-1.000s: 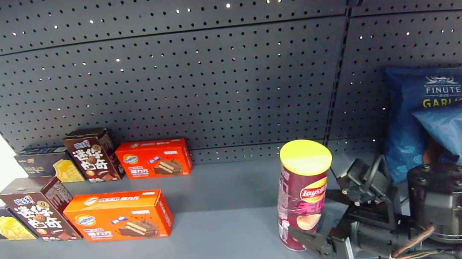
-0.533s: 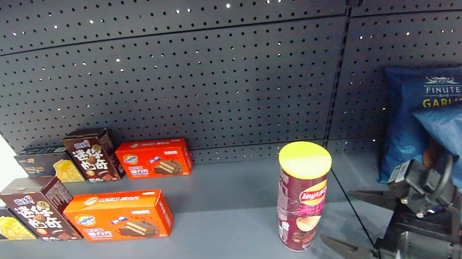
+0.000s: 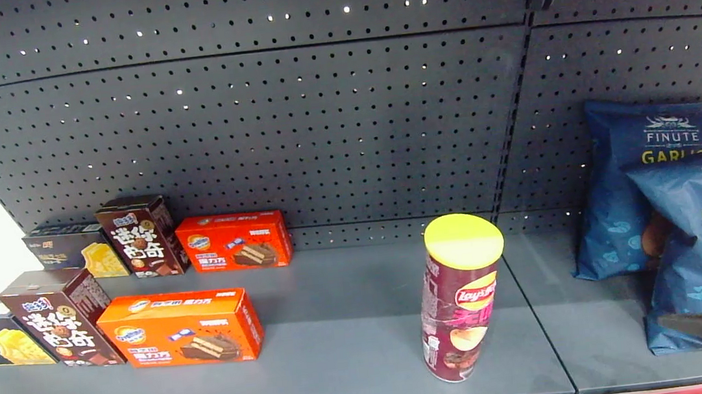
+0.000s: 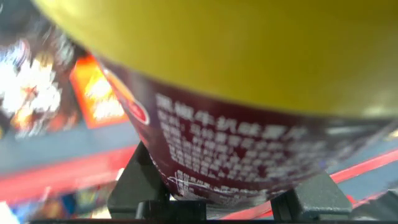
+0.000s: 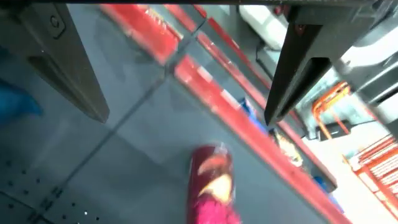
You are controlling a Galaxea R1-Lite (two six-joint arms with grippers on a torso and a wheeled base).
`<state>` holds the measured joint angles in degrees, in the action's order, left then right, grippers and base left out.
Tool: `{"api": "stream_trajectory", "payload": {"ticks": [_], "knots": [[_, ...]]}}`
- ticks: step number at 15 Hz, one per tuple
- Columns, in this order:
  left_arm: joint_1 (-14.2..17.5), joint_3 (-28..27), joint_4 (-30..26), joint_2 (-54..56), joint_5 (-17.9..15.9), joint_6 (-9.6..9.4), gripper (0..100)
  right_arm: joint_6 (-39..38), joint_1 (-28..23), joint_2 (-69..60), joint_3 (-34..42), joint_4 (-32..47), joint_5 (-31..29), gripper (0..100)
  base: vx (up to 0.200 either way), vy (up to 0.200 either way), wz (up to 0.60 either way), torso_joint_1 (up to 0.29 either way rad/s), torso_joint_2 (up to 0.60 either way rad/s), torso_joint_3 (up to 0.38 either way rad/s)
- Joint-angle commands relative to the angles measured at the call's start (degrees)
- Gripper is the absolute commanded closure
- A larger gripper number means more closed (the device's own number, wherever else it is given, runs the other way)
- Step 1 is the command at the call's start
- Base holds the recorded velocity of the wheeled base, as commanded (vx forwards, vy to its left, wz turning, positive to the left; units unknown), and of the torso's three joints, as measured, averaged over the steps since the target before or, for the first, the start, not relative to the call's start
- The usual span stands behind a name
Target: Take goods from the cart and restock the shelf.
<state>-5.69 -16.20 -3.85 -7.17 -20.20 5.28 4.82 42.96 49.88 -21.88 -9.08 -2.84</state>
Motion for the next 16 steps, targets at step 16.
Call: {"api": "stream_trajectory", "payload": {"ticks": [16], "knots": [[-4.5, -19.83, 4.38, -42.93, -20.41, -0.18, 100, -9.56, 0.81, -1.02, 3.51, -3.05, 0.03, 0, 0.0, 0.0, 0.0, 0.0, 0.0, 0.0]]}}
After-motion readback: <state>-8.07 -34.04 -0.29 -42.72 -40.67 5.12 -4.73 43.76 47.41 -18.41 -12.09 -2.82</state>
